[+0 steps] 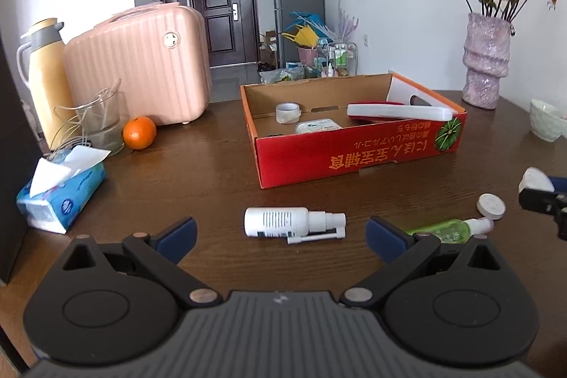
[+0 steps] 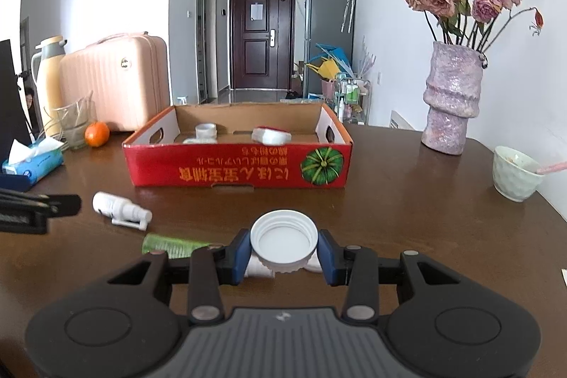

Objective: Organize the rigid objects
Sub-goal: 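Lower the left tool onto the white spray bottle and close it while the right tool holds the cap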

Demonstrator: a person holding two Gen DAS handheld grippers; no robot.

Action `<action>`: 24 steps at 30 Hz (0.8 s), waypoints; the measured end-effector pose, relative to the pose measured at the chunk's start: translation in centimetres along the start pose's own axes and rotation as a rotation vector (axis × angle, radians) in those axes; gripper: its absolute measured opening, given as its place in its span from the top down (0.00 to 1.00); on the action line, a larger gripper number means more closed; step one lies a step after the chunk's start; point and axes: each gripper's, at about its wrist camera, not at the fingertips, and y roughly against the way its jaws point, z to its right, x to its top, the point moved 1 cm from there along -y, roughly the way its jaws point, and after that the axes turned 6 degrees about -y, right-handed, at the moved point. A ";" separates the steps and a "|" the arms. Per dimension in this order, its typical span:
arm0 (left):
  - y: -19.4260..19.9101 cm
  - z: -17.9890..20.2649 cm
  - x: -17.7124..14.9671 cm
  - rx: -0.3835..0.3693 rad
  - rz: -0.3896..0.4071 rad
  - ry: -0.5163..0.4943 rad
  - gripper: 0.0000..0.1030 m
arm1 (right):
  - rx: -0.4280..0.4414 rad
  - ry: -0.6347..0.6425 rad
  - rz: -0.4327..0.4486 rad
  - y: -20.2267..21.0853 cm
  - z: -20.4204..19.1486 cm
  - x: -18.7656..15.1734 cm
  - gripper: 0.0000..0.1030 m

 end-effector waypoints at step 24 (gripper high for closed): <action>-9.6 0.5 0.9 -0.076 -0.085 -0.085 0.00 | -0.019 -0.102 -0.066 -4.6 2.5 -0.7 0.62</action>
